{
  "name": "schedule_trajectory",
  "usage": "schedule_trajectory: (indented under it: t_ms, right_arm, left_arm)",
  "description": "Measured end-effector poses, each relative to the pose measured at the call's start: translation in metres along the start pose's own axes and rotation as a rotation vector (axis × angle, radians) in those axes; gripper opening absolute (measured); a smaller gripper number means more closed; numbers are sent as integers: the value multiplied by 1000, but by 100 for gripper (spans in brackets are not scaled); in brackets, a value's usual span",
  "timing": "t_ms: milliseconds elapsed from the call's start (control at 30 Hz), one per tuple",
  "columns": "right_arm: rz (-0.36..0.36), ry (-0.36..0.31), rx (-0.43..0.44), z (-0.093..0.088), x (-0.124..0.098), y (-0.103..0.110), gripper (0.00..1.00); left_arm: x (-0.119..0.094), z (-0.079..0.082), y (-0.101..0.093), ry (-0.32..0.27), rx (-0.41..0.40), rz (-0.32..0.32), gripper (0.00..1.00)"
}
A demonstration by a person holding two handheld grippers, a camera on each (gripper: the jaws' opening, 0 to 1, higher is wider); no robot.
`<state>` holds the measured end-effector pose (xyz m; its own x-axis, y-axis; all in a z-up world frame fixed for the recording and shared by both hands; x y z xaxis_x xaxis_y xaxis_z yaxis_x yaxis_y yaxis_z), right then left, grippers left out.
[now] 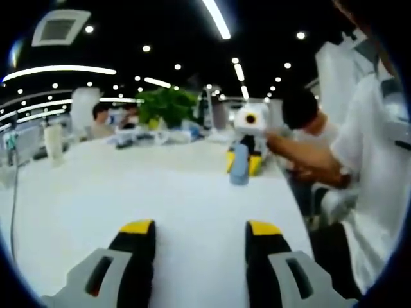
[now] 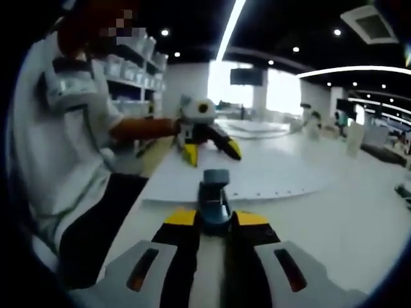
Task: Pick up the paper insert the paper into the punch align the paper edges press the punch to punch holes
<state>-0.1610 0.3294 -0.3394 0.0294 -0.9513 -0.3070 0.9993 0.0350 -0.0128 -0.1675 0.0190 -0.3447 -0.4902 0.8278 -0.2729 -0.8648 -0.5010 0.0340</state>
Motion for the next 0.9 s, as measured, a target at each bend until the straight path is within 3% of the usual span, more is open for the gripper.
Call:
schedule_trajectory:
  t_ms: [333, 467, 600, 900]
  right_arm:
    - [8, -2, -5, 0, 2, 0, 23]
    - [0, -7, 13, 2, 2, 0, 32]
    - [-7, -5, 20, 2, 0, -1, 32]
    - [-93, -28, 67, 3, -8, 9, 38]
  left_arm:
    - [2, 0, 2, -3, 0, 2, 56]
    - [1, 1, 2, -18, 18, 6, 54]
    - [-1, 3, 3, -44, 2, 6, 55]
    - [-5, 7, 1, -85, 1, 11, 55]
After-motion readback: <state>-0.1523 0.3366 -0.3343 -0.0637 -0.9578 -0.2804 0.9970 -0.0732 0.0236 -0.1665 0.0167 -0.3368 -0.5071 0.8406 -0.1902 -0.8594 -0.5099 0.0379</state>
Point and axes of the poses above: the point that each gripper's makers call its tool centre point, and the gripper's own axes: x roughly forward along the fingers, y roughly to its left, z roughly out of its top, the point moved 10 cm from there along -x, roughly backward along the fingers, and after that the axes turned 7 degrees about z, right-handed, at the moved point
